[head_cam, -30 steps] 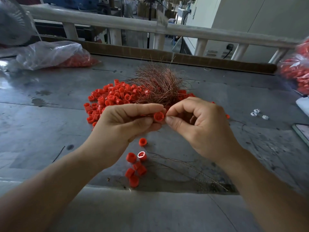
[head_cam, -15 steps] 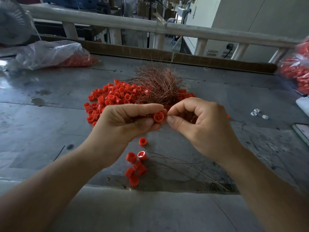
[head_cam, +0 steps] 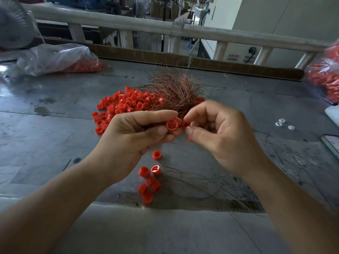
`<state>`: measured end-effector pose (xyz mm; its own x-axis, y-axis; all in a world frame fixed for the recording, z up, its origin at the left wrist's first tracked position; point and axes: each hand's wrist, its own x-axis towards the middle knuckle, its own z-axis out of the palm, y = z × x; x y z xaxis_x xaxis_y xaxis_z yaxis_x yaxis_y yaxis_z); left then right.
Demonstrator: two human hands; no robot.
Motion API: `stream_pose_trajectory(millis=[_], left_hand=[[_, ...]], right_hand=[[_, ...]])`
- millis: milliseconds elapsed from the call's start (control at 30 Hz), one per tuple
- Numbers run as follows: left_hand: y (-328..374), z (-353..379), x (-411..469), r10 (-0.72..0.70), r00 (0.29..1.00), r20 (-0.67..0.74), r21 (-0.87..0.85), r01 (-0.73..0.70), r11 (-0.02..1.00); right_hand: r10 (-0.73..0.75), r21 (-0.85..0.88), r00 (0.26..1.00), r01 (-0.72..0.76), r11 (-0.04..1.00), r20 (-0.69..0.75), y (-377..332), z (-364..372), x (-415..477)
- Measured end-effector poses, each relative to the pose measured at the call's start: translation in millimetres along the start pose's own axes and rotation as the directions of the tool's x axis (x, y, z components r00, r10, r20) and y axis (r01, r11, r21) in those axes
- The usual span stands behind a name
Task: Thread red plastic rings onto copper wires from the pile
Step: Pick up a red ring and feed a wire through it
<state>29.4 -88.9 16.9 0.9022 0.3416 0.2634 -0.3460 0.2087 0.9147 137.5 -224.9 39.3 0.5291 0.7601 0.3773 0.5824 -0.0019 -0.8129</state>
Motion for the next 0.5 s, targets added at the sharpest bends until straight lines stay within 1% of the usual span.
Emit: stream_pose_trajectory(millis=[100, 167, 233, 300, 400, 500], left_hand=[[0.7, -1.2, 0.5, -0.039, 0.999, 0.035, -0.07, 0.042, 0.997], [-0.5, -0.4, 0.0, -0.054, 0.997, 0.055, -0.098, 0.06, 0.993], [-1.9, 0.9, -0.4, -0.074, 0.995, 0.063, -0.112, 0.08, 0.99], [-2.8, 1.7, -0.6, -0.091, 0.994, 0.068, -0.119, 0.098, 0.988], [-2.3, 2.1, -0.7, -0.102, 0.992, 0.079, -0.131, 0.112, 0.985], [-1.8, 2.9, -1.3, -0.121, 0.99, 0.077, -0.143, 0.131, 0.981]], right_hand=[[0.092, 0.169, 0.995, -0.096, 0.981, 0.035, -0.6, -2.9, 1.4], [0.142, 0.243, 0.986, -0.159, 0.957, 0.087, -0.6, -1.4, 1.8], [0.182, 0.258, 0.974, -0.212, 0.943, 0.134, 0.1, 2.0, 1.4], [0.209, 0.273, 0.966, -0.244, 0.93, 0.152, 1.5, 3.7, 1.3], [0.215, 0.28, 0.964, -0.252, 0.926, 0.156, 4.6, 2.6, 2.3], [0.197, 0.259, 0.961, -0.243, 0.935, 0.193, 5.5, 1.8, 2.4]])
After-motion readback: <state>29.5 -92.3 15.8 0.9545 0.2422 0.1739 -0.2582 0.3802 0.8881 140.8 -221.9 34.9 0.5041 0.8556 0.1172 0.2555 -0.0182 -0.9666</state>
